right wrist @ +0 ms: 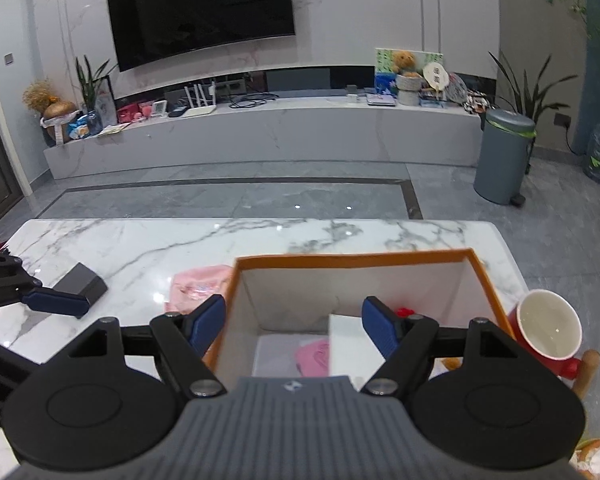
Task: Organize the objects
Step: 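Move the left tool to the dark gray box while the right tool approaches the pink backpack, then grasp the dark gray box with the left tool while the right tool grasps the pink backpack, then lift and carry the gray box and pink backpack over the orange box with both tools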
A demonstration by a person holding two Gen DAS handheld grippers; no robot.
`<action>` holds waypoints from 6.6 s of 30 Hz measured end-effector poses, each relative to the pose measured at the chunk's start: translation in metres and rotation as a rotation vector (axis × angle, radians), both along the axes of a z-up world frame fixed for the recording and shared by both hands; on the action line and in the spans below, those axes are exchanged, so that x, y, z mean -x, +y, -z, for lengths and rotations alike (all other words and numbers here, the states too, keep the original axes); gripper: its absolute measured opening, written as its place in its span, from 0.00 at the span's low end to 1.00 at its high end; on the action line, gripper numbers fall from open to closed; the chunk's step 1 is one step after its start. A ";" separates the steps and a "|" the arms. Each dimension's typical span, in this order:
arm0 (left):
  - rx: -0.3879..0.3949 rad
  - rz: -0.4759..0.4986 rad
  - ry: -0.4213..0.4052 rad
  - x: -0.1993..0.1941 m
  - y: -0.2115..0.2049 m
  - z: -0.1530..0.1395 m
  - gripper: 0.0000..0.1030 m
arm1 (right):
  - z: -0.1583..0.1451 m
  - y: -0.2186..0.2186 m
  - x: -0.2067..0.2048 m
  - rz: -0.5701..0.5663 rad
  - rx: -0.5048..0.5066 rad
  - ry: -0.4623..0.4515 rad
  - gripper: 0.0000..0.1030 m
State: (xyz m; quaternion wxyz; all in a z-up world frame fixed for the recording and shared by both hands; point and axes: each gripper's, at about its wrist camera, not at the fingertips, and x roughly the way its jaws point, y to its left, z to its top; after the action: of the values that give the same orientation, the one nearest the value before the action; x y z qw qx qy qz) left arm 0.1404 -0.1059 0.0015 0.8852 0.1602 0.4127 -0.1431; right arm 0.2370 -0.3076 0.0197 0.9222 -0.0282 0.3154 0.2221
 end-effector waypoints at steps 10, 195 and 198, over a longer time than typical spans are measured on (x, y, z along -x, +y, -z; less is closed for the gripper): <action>0.039 -0.090 0.011 0.003 0.050 0.012 0.73 | 0.005 0.031 0.010 -0.062 0.052 -0.007 0.75; 0.177 -0.021 -0.171 0.009 -0.063 -0.029 0.84 | -0.034 -0.016 0.034 -0.053 -0.111 -0.076 0.21; 0.159 0.012 -0.168 0.005 -0.075 -0.025 0.84 | -0.034 -0.028 0.026 -0.022 -0.113 -0.079 0.21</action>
State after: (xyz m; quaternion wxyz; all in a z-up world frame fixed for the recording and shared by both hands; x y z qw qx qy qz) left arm 0.1353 -0.1808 0.0266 0.9256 0.1034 0.3237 -0.1667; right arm 0.2109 -0.3358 0.0541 0.9315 0.0119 0.2654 0.2484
